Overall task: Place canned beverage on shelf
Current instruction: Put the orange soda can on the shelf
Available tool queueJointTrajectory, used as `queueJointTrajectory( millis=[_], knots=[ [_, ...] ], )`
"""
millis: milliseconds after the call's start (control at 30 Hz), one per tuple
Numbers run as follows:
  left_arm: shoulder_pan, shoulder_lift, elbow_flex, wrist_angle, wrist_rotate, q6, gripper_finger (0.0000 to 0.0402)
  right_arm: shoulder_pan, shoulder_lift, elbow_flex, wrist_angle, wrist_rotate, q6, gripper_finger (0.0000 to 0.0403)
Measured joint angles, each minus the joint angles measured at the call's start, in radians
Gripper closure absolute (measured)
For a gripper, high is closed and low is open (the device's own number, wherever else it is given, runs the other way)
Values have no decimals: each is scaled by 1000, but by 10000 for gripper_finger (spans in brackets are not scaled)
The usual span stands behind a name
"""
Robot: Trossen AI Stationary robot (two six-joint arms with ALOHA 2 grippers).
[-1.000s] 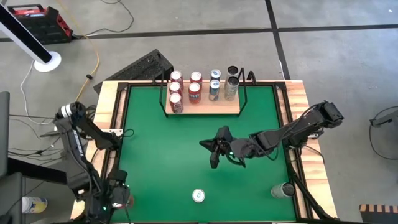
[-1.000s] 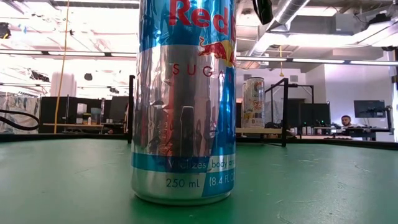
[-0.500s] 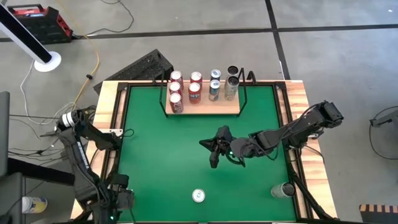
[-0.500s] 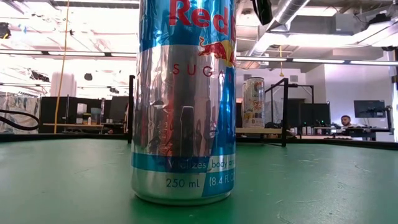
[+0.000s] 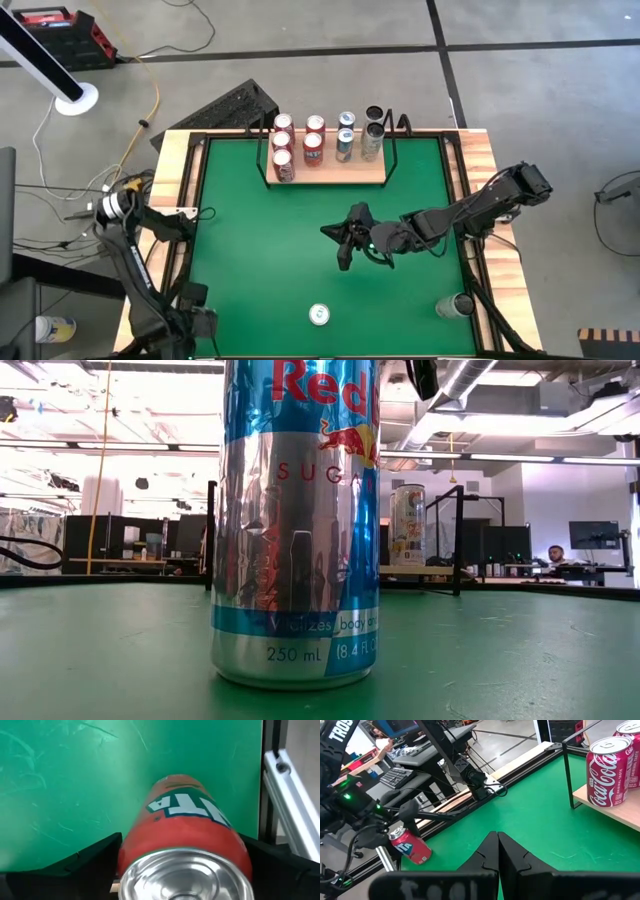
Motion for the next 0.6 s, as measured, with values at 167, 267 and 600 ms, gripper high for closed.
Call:
queueJointTrajectory(
  millis=[167, 267, 600],
  knots=[
    [7, 5, -1, 9, 2, 43, 80, 0, 0, 0, -1, 0, -6, 382],
    [29, 4, -1, 7, 31, 83, 116, 0, 0, 0, -1, -4, -7, 382],
    [298, -121, 10, -43, 45, 290, 119, -9, -61, -1, -122, -55, -57, 382]
  ],
)
